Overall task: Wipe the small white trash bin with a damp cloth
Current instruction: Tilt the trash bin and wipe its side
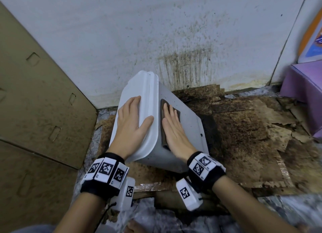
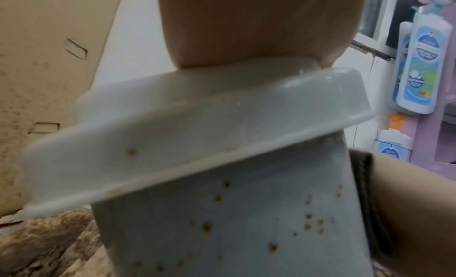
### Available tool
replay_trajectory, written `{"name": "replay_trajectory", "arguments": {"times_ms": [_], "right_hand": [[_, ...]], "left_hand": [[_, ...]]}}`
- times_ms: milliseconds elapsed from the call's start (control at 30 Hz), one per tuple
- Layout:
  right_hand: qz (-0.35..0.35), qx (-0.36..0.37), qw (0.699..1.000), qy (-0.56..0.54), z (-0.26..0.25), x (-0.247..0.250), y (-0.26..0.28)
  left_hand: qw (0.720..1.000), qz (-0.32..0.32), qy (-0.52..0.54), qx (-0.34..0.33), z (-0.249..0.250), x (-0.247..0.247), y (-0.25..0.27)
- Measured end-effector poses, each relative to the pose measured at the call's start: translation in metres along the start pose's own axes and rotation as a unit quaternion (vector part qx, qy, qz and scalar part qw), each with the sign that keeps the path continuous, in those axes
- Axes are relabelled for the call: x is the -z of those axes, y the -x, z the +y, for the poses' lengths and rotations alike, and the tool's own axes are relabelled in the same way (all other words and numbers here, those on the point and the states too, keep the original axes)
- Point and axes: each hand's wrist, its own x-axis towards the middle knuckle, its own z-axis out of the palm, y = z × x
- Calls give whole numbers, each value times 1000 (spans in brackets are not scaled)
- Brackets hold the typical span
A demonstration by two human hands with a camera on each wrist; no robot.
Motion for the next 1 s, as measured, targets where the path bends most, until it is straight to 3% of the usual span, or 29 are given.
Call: {"name": "replay_trajectory", "arguments": {"times_ms": [100, 200, 467, 667, 833, 1000], "right_hand": [[-38, 39, 996, 64, -7, 14, -19], [-67, 31, 992, 107, -13, 28, -33], [-83, -2, 993, 89, 2, 43, -64], [-102, -66, 984, 128, 53, 49, -50], [-132, -175, 966, 138, 101, 60, -35], [-57, -185, 978, 82, 109, 50, -39]], "left_hand": [[1000, -5, -2, -2, 2, 0, 1], [1000, -6, -1, -5, 3, 0, 0], [1000, -9, 15, -13, 3, 1, 0], [1000, -7, 25, -15, 2, 1, 1], [999, -9, 37, -12, 2, 1, 1], [999, -9, 42, -6, 1, 2, 0]]}}
